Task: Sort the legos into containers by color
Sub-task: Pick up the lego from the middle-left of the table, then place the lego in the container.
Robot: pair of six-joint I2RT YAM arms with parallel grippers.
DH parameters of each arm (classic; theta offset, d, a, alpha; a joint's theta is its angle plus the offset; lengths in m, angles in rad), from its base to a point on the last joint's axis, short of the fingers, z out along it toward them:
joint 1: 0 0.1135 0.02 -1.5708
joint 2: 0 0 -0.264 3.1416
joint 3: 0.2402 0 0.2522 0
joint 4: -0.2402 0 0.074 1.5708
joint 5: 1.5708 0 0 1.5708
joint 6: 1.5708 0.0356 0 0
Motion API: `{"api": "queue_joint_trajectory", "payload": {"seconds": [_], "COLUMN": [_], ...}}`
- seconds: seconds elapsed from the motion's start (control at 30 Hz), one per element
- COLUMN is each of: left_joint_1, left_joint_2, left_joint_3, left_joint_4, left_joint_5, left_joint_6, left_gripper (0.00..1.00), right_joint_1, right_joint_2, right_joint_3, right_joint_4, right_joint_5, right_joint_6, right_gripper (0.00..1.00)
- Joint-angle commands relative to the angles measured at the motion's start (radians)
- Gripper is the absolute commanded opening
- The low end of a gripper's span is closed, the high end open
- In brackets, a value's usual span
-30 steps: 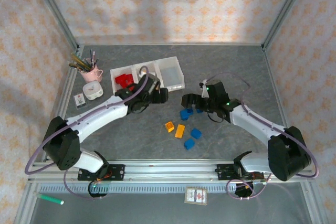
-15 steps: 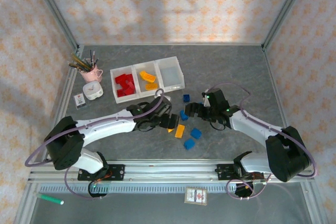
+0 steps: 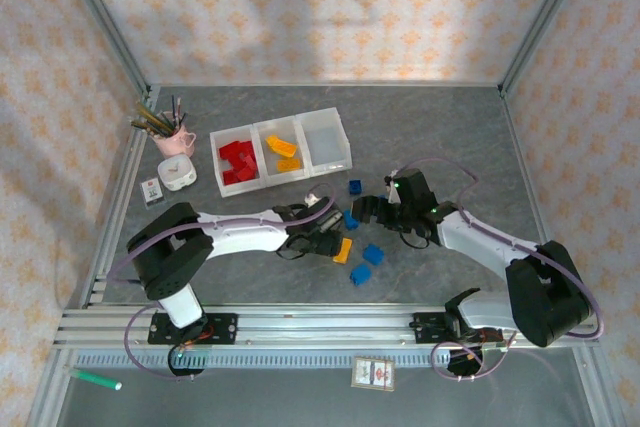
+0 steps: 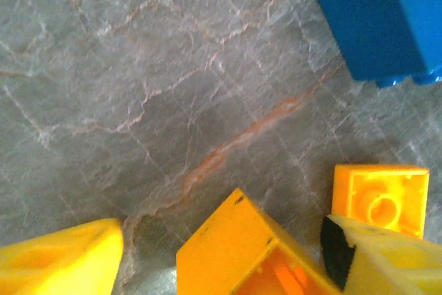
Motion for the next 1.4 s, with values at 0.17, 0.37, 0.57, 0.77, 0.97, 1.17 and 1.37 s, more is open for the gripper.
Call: {"api": "queue_joint_trajectory", "payload": {"seconds": [0.17,0.37,0.57,0.77,0.97,1.17,1.37], "left_joint_1": [-0.004,-0.003,-0.002,0.04,0.184,0.339,0.454], "left_joint_2": [0.03,-0.002,-0.049,-0.132,-0.184,-0.101,0.071], "left_joint_3": [0.036,0.029,0.043,0.073,0.175,0.345,0.508], "left_joint_4": [0.006,0.007,-0.034,-0.081,-0.125,-0.111,-0.081], "left_joint_5": [-0.048,-0.057,-0.103,-0.164,-0.236,-0.284,-0.307], "left_joint_6": [-0.051,-0.054,-0.056,-0.019,0.063,0.166,0.208], "left_gripper": [0.62,0.5,0.44,0.44,0.43,0.42,0.41], "right_joint_1": [-0.015,-0.02,-0.02,-0.015,0.002,0.012,0.012], "right_joint_2": [-0.023,-0.024,-0.04,-0.019,0.059,0.133,0.184], "right_joint_3": [-0.014,-0.006,0.013,0.089,0.192,0.254,0.274], "right_joint_4": [0.02,0.014,0.008,0.008,0.062,0.134,0.159], "right_joint_5": [0.02,0.016,-0.001,-0.055,-0.106,-0.125,-0.13], "right_joint_6": [-0.007,-0.013,-0.038,-0.065,-0.052,-0.017,-0.007], "right_gripper": [1.0,1.0,1.0,1.0,1.0,1.0,1.0]}}
